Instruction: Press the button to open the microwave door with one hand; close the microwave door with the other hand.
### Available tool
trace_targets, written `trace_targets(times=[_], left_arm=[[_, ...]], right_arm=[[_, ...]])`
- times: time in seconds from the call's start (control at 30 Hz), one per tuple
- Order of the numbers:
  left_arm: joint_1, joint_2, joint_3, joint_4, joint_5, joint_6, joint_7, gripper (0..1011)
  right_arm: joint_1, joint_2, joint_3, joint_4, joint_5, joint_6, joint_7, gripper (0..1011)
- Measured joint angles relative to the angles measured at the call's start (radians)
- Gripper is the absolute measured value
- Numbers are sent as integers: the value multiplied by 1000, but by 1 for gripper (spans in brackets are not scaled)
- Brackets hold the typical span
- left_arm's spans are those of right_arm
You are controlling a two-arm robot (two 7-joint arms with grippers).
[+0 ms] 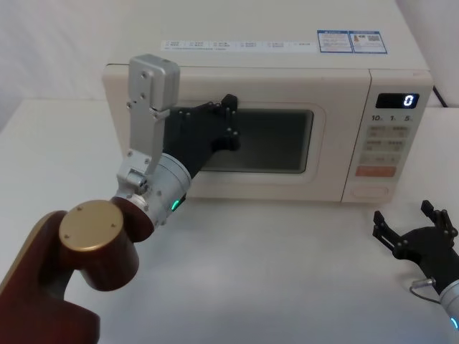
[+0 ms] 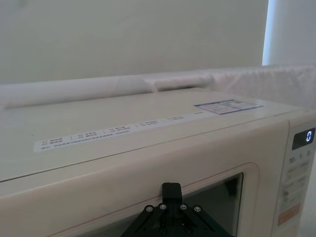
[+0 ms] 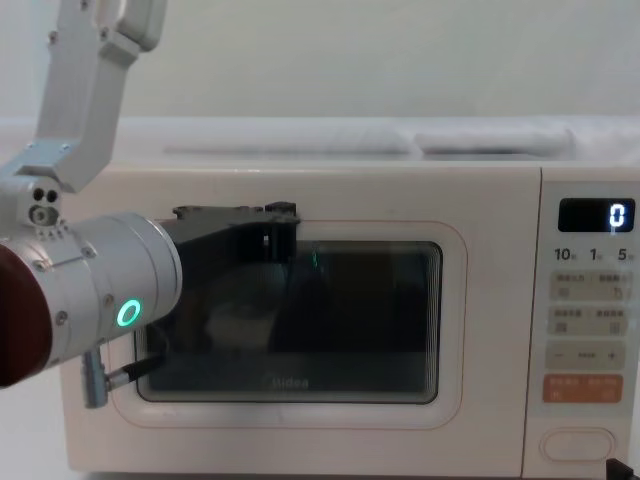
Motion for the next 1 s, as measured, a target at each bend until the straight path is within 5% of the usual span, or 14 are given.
trace_targets(times=[0.43,1.0], left_arm=[[90,21,-21,-94,-54,8,8,8],[252,68,-74,-152,-76,-50,35,500]], right_arm=[[0,0,0,0,0,0,0,1001],[0,0,0,0,0,0,0,1001]])
